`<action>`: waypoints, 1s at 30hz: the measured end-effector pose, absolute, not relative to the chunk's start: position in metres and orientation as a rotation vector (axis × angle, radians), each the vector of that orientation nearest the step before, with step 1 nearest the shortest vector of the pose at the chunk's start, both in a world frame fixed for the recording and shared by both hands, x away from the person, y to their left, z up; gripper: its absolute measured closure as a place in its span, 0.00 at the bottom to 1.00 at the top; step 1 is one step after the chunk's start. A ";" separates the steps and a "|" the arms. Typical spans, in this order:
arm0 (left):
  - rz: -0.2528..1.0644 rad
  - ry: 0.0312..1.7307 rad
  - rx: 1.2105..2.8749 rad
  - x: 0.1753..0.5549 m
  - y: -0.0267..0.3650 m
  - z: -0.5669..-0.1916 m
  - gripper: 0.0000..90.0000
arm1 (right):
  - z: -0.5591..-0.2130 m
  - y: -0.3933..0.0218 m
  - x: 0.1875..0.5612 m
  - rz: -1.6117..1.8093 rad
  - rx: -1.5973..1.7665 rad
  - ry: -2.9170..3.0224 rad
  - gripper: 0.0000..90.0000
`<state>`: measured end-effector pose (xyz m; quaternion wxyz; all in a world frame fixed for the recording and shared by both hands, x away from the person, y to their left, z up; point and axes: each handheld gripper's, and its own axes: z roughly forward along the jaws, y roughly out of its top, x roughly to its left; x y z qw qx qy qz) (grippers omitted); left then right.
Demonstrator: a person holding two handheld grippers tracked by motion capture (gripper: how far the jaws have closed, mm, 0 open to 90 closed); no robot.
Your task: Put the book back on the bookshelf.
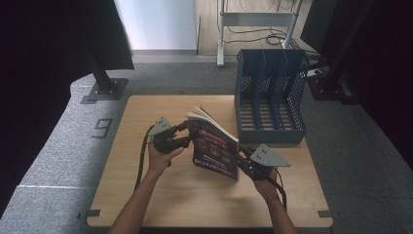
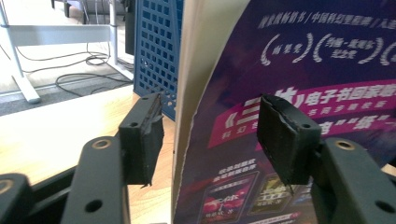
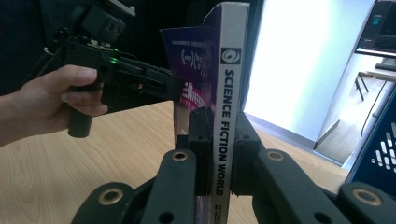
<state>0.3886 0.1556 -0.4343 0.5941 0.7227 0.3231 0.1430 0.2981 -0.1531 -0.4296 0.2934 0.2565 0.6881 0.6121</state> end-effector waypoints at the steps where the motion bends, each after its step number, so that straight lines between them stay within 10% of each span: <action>1: 0.324 0.752 1.681 0.390 0.156 -0.436 0.44 | -0.430 -0.153 0.298 1.632 0.676 1.831 0.90; 30: 0.271 0.658 1.727 0.384 0.140 -0.427 0.42 | -0.429 -0.149 0.308 1.632 0.661 1.894 0.80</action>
